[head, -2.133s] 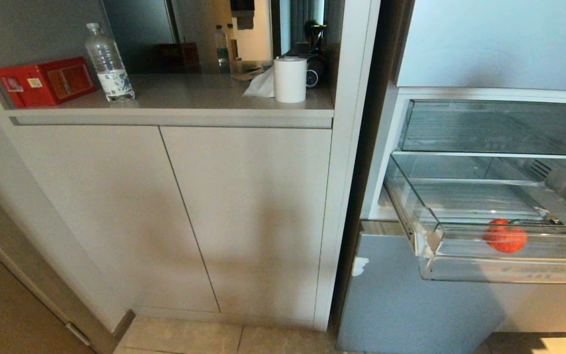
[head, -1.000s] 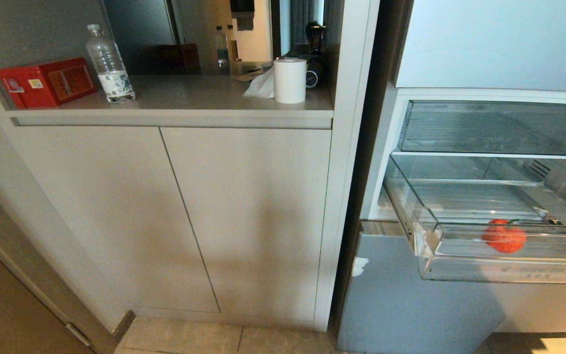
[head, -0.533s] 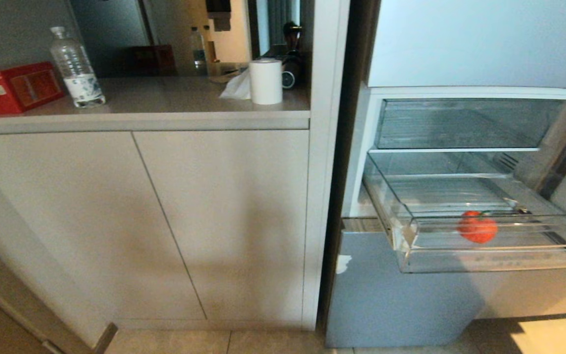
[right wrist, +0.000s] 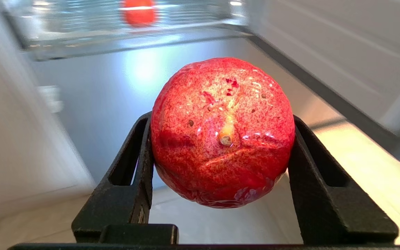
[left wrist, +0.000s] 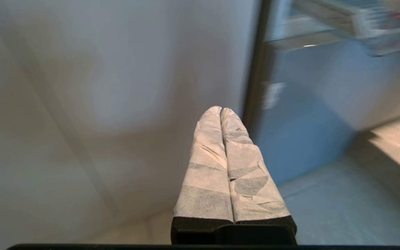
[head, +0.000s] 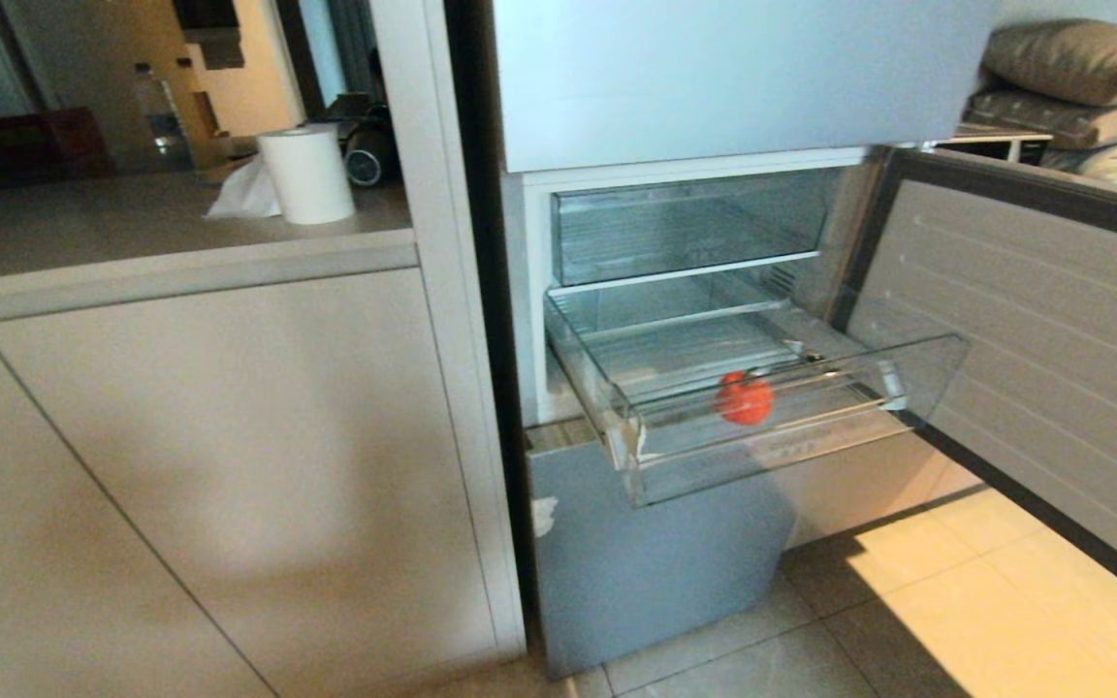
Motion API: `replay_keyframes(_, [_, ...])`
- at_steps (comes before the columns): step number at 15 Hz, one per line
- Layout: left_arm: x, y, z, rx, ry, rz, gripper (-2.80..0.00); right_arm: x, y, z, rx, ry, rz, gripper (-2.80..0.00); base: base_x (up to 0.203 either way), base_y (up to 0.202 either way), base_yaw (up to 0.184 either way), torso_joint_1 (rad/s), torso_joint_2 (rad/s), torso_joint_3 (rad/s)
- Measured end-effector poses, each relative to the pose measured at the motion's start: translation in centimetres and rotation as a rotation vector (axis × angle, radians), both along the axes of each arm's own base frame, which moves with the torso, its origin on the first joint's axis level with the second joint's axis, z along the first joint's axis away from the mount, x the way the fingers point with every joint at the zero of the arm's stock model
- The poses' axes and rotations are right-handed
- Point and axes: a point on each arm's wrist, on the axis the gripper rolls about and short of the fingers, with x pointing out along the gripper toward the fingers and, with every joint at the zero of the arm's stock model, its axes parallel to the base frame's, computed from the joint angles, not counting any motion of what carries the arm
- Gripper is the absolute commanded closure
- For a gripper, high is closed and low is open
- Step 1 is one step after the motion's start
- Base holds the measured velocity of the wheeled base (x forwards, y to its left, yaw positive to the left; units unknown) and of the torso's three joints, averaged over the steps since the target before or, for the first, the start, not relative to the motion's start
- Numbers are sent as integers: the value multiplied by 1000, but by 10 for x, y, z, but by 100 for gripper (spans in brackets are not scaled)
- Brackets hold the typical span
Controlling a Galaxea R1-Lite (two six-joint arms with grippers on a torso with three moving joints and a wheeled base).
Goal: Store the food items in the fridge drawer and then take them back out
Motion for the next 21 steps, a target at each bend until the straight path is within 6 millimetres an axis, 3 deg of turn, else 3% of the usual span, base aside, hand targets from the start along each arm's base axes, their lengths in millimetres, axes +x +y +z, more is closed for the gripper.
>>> replay_keyframes(4, [0, 0, 0, 0, 0, -1, 0, 0, 0, -1, 3, 12, 2, 0, -1, 8, -150, 1, 3, 2])
replay_keyframes(8, [0, 0, 0, 0, 0, 0, 0, 4, 0, 3, 32, 77, -27, 0, 0, 1, -16, -1, 1, 1])
replay_keyframes(11, [0, 0, 0, 0, 0, 0, 0, 13, -3, 36, 140, 102, -207, 0, 0, 0, 0, 0, 0, 0])
replay_keyframes(14, [0, 0, 0, 0, 0, 0, 0, 40, -8, 73, 277, 148, -419, 0, 0, 0, 0, 0, 0, 0])
replay_keyframes(17, [0, 0, 0, 0, 0, 0, 0, 77, -31, 101, 300, 127, -619, 0, 0, 0, 0, 0, 0, 0])
replay_keyframes(21, [0, 0, 0, 0, 0, -1, 0, 121, -89, 118, 314, 130, -736, 0, 0, 0, 0, 0, 0, 0])
